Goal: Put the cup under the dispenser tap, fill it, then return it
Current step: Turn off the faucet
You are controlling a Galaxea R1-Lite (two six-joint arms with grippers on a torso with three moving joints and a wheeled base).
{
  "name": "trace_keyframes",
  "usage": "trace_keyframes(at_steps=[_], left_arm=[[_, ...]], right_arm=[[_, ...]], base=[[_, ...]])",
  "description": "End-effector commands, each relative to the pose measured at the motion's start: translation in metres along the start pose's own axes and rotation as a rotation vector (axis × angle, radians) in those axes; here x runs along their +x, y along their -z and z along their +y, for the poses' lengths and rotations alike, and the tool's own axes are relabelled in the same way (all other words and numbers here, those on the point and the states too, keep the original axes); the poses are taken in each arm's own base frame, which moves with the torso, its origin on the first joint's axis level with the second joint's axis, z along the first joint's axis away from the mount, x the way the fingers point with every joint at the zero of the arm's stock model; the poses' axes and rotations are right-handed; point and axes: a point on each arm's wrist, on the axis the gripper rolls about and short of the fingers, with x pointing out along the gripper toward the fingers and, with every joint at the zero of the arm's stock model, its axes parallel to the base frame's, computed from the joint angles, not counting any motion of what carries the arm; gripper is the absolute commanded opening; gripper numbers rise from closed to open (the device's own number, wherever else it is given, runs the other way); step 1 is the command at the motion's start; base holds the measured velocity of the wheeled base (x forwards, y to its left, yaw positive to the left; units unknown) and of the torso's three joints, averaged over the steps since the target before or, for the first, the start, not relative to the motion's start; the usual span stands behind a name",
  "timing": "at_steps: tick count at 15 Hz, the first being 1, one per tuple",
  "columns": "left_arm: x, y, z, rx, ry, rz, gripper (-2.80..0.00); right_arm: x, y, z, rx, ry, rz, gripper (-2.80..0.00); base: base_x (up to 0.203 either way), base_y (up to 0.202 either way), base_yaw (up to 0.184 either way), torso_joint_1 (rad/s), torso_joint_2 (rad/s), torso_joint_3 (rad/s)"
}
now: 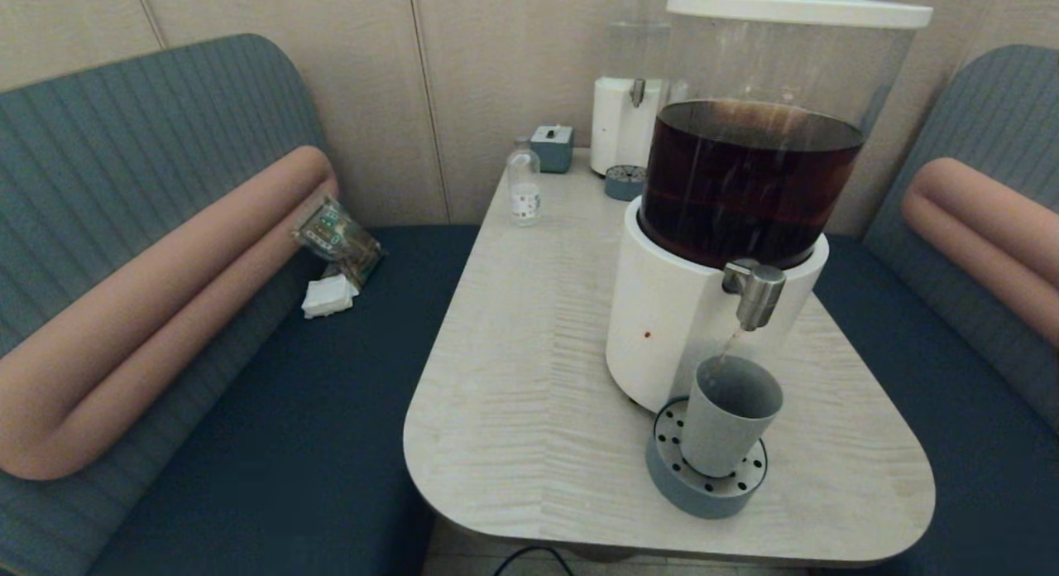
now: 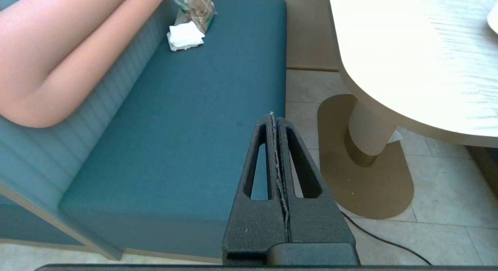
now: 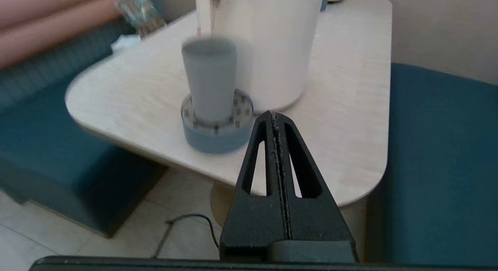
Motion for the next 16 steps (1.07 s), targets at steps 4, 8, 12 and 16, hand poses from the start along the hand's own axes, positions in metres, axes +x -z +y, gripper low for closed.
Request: trace_keyframes(at_steps=[4,8,12,16], left_arm=[[0.000,0.000,0.000,0.000,0.000,0.002,-2.80],[0.000,0.000,0.000,-0.001,-0.001,0.002,-2.80],[0.000,0.000,0.000,0.001,-0.001,0.002,-2.80],[0.000,0.000,0.000,0.001,-0.001,0.002,-2.80]], right_arm=[[-0.005,0.040,0.001,-0.021,0.043,-0.039,-2.80],[-0.002,0.052,-0.002,-0.015,0.137,-0.002,-2.80],[-0.002,0.056,-0.003,-0.021,0.195,0.025,-2.80],[-0.001,0.068,-0.005,-0.057,0.265,0.105,-2.80]], base=[[0.000,0.000,0.000,0.000,0.00,0.000],[0.000,0.000,0.000,0.000,0.00,0.000],[0.000,0.000,0.000,0.000,0.00,0.000],[0.000,0.000,0.000,0.000,0.00,0.000]])
